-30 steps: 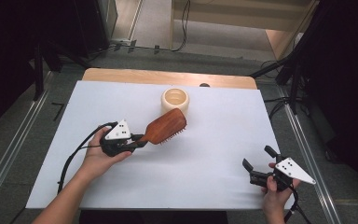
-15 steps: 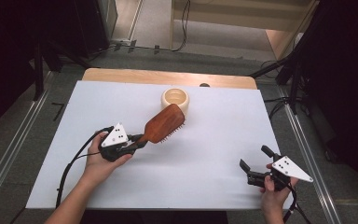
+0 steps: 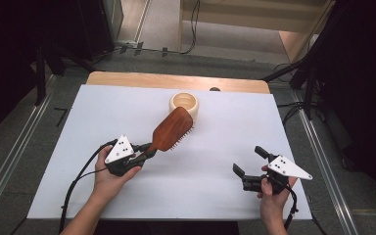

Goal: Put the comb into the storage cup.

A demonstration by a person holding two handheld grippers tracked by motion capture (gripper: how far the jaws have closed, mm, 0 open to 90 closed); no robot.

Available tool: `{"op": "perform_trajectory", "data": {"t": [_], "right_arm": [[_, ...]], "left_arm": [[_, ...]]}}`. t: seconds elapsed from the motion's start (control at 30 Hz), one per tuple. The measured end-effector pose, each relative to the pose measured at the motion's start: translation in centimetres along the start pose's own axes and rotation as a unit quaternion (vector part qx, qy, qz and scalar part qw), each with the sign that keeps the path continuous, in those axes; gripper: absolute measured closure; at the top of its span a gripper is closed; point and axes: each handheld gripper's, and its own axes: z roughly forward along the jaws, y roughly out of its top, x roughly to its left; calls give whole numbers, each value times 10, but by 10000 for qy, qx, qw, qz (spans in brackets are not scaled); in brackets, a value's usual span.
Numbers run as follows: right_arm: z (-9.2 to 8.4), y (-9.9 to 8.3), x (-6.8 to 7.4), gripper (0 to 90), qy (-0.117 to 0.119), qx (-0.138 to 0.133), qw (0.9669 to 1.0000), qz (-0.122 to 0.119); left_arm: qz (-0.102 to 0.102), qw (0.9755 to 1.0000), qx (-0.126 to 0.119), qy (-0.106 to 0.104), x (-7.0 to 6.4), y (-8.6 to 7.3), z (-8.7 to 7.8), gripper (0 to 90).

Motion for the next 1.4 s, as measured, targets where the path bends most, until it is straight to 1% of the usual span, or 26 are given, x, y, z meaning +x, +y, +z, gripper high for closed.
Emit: {"op": "perform_trajectory", "data": {"t": [0.03,0.13,0.2,0.27,0.43,0.5,0.67,0.77,0.83,0.9,1.03,1.2,1.27,1.33,1.4], "right_arm": [[2,3,3,0,-8,15,10000,-19],[8,12,13,0,75,30,9999,-136],[14,18,18,0,120,16,9998,-170],[20,23,24,0,206,16,9997,-155],[34,35,36,0,359,-2,9993,-98],[39,39,40,0,429,-23,9990,-118],[53,47,52,0,549,-2,9985,-47],[60,51,59,0,650,0,9979,-50],[65,54,63,0,665,-13,9978,-49],[69,57,66,0,719,-28,9974,29],[77,60,70,0,702,-29,9975,123],[85,63,76,0,716,61,9972,200],[88,62,78,0,745,83,9968,261],[90,62,80,0,805,117,9959,392],[92,61,81,0,809,157,9954,487]], "left_arm": [[-10,10000,-9,8,-1,0,-1,725],[-14,10000,-56,13,-3,1,-1,725],[-25,10000,-92,20,-5,1,-2,725],[-15,9999,-103,33,-6,1,-2,725],[-64,9998,-188,80,-9,0,-3,725],[-79,9997,-213,88,-9,-1,-4,725],[-103,9995,-270,100,-12,-2,-4,725],[-123,9994,-308,131,-13,-3,-4,726],[-159,9992,-343,123,-14,-3,-4,725],[-175,9991,-373,120,-14,-4,-4,725],[-184,9990,-387,96,-16,-3,-4,725],[-222,9987,-456,77,-19,-3,-2,726],[-272,9985,-478,23,-19,-4,-2,725],[-264,9985,-476,34,-20,-4,-2,725],[-287,9984,-488,16,-21,-4,-1,726]]}}
